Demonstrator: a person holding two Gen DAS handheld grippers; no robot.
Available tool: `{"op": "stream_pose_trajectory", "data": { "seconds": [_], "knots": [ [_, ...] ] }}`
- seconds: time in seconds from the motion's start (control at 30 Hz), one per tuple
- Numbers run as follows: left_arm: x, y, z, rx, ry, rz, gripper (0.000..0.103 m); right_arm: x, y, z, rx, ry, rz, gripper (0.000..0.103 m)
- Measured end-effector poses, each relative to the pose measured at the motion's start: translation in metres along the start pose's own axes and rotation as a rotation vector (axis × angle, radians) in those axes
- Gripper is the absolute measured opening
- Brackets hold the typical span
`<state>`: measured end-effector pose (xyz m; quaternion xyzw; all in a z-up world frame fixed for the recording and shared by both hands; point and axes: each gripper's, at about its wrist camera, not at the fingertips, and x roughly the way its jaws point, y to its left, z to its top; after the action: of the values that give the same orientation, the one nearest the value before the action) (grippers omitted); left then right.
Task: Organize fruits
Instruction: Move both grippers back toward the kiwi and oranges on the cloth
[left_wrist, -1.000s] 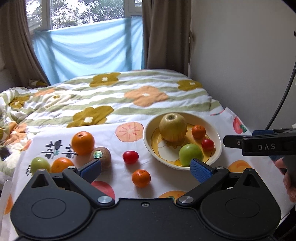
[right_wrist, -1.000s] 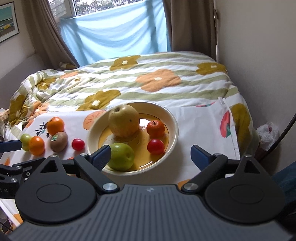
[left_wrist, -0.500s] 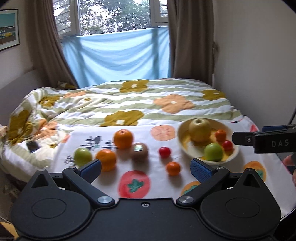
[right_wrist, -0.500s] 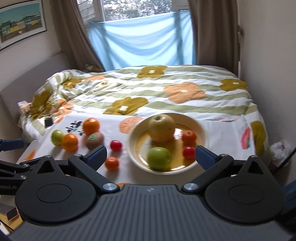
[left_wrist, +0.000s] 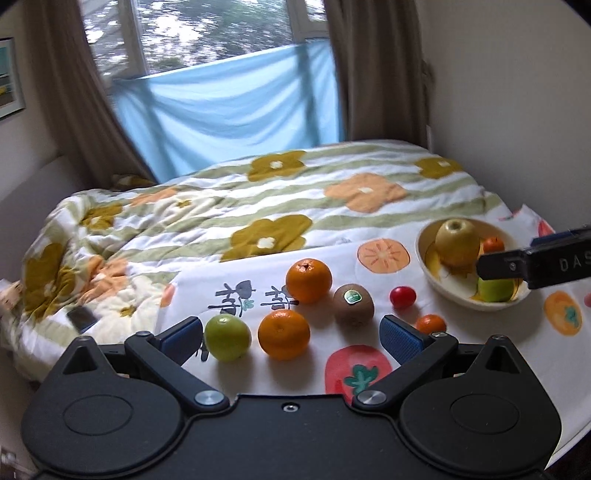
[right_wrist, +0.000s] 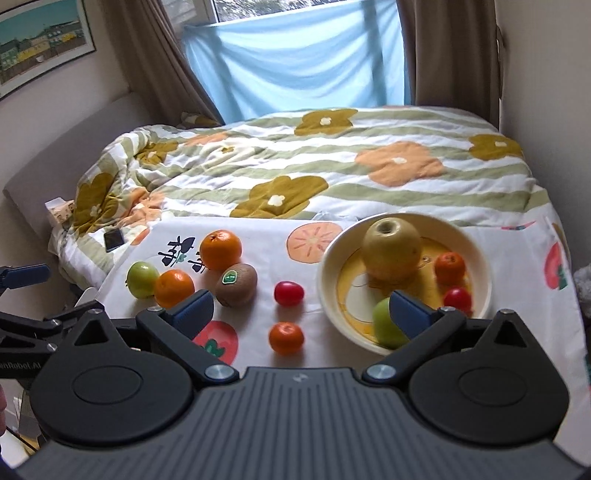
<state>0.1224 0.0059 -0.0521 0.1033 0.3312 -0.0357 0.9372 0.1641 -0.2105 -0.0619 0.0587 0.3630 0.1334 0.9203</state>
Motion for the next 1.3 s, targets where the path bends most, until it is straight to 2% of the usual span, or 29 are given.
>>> {"op": "stream_pose_trajectory", "data": {
  "seconds": [0.43,0.63,0.87,1.1,1.23,1.3],
  "knots": [
    [0.092,0.032,0.004,0.231,0.088,-0.223,0.102,0.065,0.043,0.014,0.115,0.051,-0.118,0.103],
    [0.121,0.035,-0.001,0.311,0.141,-0.307,0.095,0.09,0.049,0.015,0.189,0.082,-0.147,0.103],
    [0.143,0.037,-0.005,0.359,0.17,-0.34,0.094,0.11,0.059,0.012,0.23,0.112,-0.157,0.103],
    [0.154,0.035,-0.006,0.393,0.194,-0.374,0.077,0.124,0.065,0.01,0.251,0.133,-0.158,0.103],
    [0.156,0.037,-0.008,0.392,0.194,-0.375,0.074,0.13,0.066,0.011,0.255,0.143,-0.158,0.103],
    [0.155,0.037,-0.009,0.401,0.189,-0.368,0.065,0.132,0.066,0.011,0.257,0.15,-0.152,0.103]
  ]
}}
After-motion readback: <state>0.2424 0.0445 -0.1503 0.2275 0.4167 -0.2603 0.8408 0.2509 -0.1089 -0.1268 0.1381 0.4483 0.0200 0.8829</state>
